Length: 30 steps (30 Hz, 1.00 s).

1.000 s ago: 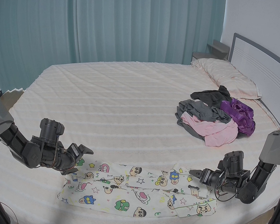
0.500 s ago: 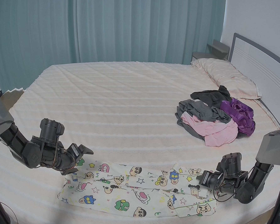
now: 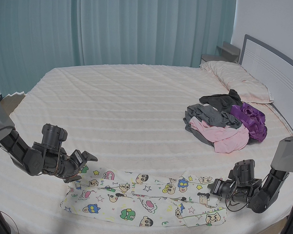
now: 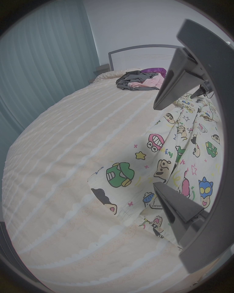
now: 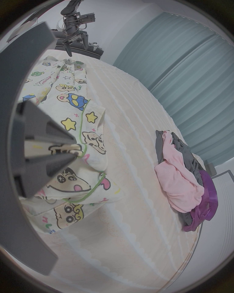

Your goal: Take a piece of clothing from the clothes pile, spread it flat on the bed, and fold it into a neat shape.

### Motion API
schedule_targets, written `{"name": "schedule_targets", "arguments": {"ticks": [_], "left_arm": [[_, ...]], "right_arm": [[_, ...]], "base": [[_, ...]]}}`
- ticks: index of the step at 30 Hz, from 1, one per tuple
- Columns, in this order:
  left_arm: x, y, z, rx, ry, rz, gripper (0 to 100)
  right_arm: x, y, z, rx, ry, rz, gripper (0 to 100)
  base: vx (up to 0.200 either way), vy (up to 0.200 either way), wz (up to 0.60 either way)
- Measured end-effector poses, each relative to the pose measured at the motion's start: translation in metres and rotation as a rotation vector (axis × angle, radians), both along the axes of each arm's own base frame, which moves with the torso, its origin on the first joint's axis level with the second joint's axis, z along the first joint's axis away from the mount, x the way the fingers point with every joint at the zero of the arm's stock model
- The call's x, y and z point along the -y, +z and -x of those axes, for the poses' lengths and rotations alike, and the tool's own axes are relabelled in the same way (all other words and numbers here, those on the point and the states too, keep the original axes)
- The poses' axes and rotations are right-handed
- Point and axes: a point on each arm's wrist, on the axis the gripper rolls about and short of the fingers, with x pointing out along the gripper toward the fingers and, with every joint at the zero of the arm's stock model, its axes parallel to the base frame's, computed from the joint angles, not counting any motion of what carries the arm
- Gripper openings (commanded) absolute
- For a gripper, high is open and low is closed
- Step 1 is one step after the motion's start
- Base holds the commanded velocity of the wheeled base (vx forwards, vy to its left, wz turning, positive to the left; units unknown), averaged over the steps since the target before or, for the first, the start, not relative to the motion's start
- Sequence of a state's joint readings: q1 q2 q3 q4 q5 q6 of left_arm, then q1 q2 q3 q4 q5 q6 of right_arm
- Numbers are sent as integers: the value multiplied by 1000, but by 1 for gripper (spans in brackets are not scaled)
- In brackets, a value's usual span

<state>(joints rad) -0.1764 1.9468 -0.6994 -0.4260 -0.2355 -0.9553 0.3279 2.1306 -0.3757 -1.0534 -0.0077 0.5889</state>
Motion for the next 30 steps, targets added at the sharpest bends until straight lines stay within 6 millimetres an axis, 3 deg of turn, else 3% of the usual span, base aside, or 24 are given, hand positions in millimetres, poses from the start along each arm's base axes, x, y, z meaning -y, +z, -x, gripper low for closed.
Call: {"name": "schedule_targets", "arguments": {"ticks": [30], "left_arm": [[-33, -7, 10, 48, -109, -214, 100]], "right_arm": [[1, 13, -1, 54, -18, -6, 100]], "base": [[-20, 0, 0]]}}
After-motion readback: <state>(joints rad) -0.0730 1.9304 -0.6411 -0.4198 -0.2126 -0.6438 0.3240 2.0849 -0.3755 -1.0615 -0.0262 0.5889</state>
